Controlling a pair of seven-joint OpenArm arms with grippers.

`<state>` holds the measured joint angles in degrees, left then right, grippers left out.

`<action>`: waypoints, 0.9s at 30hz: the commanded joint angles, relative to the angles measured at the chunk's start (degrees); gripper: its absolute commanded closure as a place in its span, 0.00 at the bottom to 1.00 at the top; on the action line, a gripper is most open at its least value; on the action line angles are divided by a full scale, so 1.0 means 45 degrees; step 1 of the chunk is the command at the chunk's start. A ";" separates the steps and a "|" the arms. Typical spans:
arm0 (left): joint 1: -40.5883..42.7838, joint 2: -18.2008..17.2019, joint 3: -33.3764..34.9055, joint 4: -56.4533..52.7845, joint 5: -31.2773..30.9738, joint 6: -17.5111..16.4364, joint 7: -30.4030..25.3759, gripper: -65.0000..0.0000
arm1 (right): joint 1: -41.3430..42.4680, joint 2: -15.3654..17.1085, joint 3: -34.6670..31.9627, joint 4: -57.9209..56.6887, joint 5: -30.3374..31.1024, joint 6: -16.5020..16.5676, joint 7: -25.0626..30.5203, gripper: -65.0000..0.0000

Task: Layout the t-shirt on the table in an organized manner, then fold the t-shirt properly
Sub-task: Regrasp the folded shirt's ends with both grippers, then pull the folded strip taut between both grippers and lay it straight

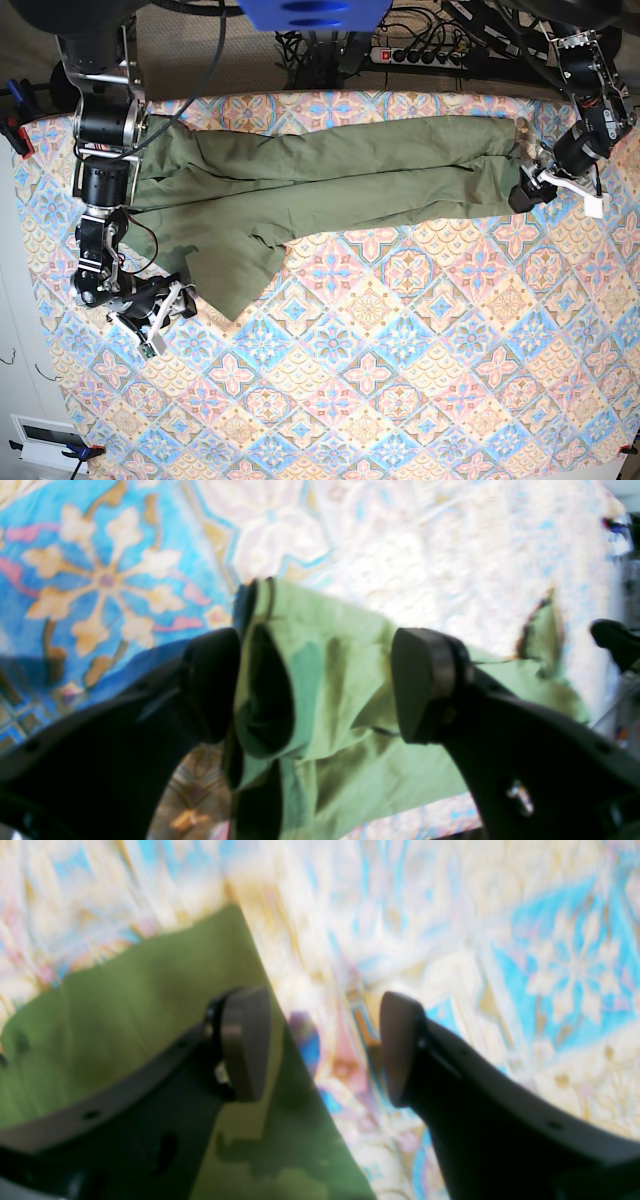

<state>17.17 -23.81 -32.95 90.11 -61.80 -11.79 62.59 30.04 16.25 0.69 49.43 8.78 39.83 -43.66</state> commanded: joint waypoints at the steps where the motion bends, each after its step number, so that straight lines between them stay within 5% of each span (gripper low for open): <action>1: -0.0055 -0.0266 -0.0248 0.0206 -0.0303 -0.0046 -0.0184 0.28 | 0.0113 0.0189 0.0033 0.0044 -0.0026 0.0037 -0.0037 0.48; 13: -0.0133 -0.0286 -0.0541 0.0206 -0.0792 -0.0027 -0.0165 0.28 | -0.0239 0.0169 -0.1667 0.0063 -0.0026 0.0037 -0.0037 0.50; 27: -0.0504 -0.0286 -0.0541 0.0206 -0.0753 -0.0027 -0.0184 0.28 | -0.0532 0.0149 -0.1608 0.0552 0.0013 0.0037 -0.0232 1.00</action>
<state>15.07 -23.86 -34.76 90.11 -64.16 -11.44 62.35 26.39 16.43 -6.72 50.92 8.84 39.64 -44.53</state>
